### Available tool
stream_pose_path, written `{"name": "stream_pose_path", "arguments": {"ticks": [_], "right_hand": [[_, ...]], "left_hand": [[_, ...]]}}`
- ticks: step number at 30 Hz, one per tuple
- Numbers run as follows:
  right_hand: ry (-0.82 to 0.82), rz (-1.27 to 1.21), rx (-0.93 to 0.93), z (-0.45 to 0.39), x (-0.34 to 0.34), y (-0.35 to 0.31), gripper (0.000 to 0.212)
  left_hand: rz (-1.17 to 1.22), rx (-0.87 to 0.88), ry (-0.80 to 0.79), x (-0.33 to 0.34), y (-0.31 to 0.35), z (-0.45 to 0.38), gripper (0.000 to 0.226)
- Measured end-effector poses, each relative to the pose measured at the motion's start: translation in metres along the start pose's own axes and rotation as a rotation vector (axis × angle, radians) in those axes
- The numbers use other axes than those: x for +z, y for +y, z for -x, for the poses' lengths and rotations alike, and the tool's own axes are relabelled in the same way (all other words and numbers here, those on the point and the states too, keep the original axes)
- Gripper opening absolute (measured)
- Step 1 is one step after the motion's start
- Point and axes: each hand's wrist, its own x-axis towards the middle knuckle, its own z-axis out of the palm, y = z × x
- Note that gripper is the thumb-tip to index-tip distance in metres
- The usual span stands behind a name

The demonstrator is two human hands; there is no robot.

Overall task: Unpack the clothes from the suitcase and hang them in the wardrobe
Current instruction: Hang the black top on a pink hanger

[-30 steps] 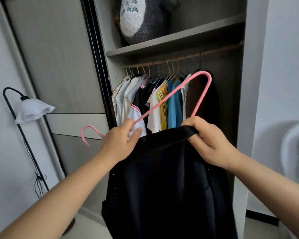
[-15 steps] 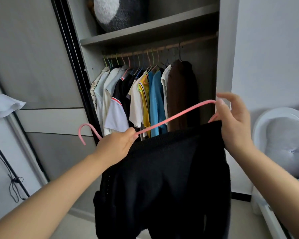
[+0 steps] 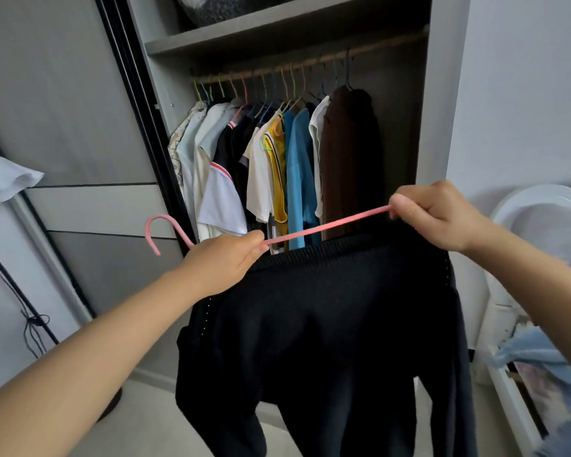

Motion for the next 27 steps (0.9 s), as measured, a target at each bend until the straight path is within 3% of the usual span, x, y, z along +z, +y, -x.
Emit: {"name": "stream_pose_path", "arguments": {"ticks": [3, 6, 12, 15, 18, 22, 25, 27], "right_hand": [[0.345, -0.107, 0.264, 0.010, 0.005, 0.001, 0.036], [0.618, -0.063, 0.353, 0.021, 0.010, 0.003, 0.038], [0.378, 0.333, 0.076, 0.032, 0.010, 0.014, 0.071], [0.140, 0.462, -0.135, 0.023, 0.004, 0.015, 0.069], [-0.175, 0.406, -0.305, 0.010, 0.009, 0.010, 0.057], [-0.321, 0.145, -0.267, -0.021, 0.026, -0.012, 0.047], [-0.223, 0.022, -0.139, -0.039, 0.050, -0.028, 0.056], [-0.129, -0.053, 0.010, -0.046, 0.065, -0.037, 0.047]], "left_hand": [[0.051, 0.001, -0.013, -0.003, 0.006, -0.003, 0.034], [0.132, 0.013, -0.097, -0.001, 0.020, -0.002, 0.034], [0.063, 0.018, -0.237, -0.004, 0.028, 0.005, 0.034], [0.033, 0.035, -0.312, -0.010, 0.026, 0.005, 0.035], [-0.107, 0.066, -0.383, -0.014, 0.028, 0.001, 0.036], [-0.325, 0.105, -0.351, -0.017, 0.032, -0.010, 0.028], [-0.379, 0.111, -0.257, -0.024, 0.035, -0.014, 0.028], [-0.370, 0.119, -0.200, -0.028, 0.037, -0.014, 0.031]]}}
